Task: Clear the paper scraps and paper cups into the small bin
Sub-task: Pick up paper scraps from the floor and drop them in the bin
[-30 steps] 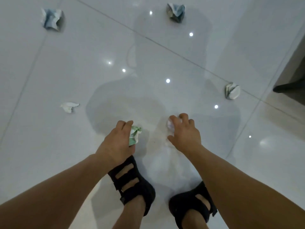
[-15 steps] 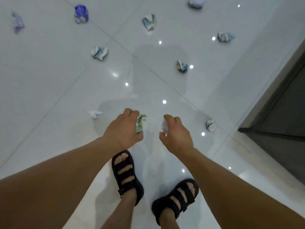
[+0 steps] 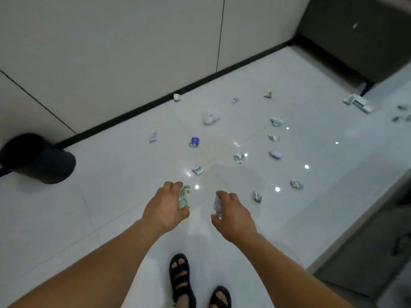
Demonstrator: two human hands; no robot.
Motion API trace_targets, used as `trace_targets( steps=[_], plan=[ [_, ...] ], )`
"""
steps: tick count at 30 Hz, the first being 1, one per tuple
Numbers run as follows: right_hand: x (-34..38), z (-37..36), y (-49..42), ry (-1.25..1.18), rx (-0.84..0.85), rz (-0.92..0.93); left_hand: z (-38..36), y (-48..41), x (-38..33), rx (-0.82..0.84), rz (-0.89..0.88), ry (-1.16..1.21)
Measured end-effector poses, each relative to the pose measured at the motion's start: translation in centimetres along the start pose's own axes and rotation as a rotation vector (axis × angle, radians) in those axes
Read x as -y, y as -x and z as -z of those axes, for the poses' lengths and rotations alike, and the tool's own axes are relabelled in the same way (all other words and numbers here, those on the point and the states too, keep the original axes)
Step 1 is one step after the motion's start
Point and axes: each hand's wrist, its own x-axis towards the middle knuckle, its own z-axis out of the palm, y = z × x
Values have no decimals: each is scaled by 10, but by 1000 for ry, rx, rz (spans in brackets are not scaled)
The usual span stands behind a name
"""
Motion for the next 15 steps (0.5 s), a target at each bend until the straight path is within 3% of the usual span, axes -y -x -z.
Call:
trace_targets(
  steps=[7,15],
  plan=[
    [153,50,22,100,63,203,106,100,55,-161,201,157],
    [345,7,-6,218,113,449,201,159,200,-331,383,253]
  ],
)
